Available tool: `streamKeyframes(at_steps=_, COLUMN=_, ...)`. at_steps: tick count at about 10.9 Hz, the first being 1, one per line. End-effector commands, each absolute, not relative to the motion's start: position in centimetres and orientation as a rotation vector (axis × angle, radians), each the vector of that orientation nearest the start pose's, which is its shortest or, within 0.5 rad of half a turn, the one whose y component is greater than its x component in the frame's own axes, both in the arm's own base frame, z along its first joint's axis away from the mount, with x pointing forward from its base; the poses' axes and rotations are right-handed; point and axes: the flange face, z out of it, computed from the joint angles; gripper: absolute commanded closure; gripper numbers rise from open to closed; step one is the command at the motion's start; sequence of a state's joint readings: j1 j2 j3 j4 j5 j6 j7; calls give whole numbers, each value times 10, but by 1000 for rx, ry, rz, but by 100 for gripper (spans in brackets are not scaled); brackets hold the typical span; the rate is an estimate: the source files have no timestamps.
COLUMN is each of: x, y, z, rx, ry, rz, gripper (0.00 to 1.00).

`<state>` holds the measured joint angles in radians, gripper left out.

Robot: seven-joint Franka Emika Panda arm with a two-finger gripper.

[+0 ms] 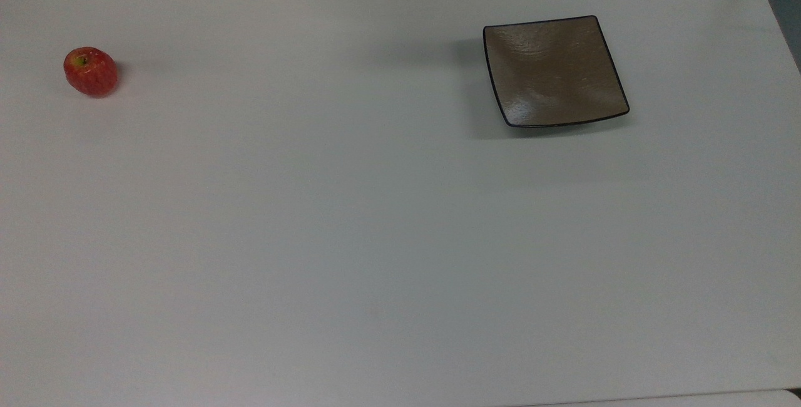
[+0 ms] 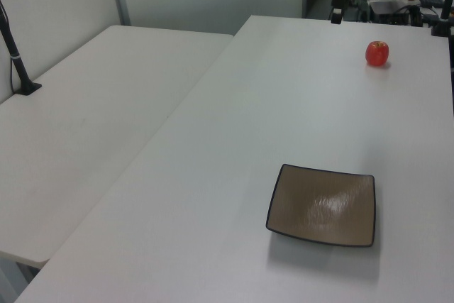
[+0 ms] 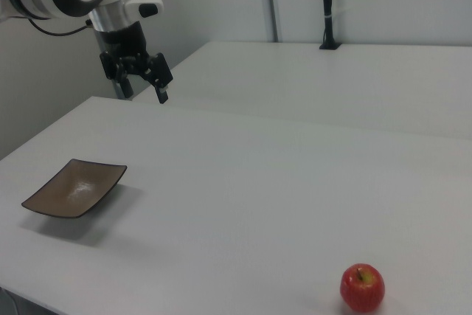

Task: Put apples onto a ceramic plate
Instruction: 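Move the open gripper toward the red apple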

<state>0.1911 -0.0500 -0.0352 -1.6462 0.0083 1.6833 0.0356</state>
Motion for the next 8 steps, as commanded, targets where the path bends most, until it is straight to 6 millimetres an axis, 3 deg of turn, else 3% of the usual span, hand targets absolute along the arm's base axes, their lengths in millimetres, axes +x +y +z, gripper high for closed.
streamKeyframes(at_steps=1, x=539, y=88, z=623, rx=-3095, ry=-223, rz=-148, gripper=0)
streamKeyframes(at_steps=8, x=539, y=86, z=622, rx=-3096, ry=-206, rz=-136, gripper=0)
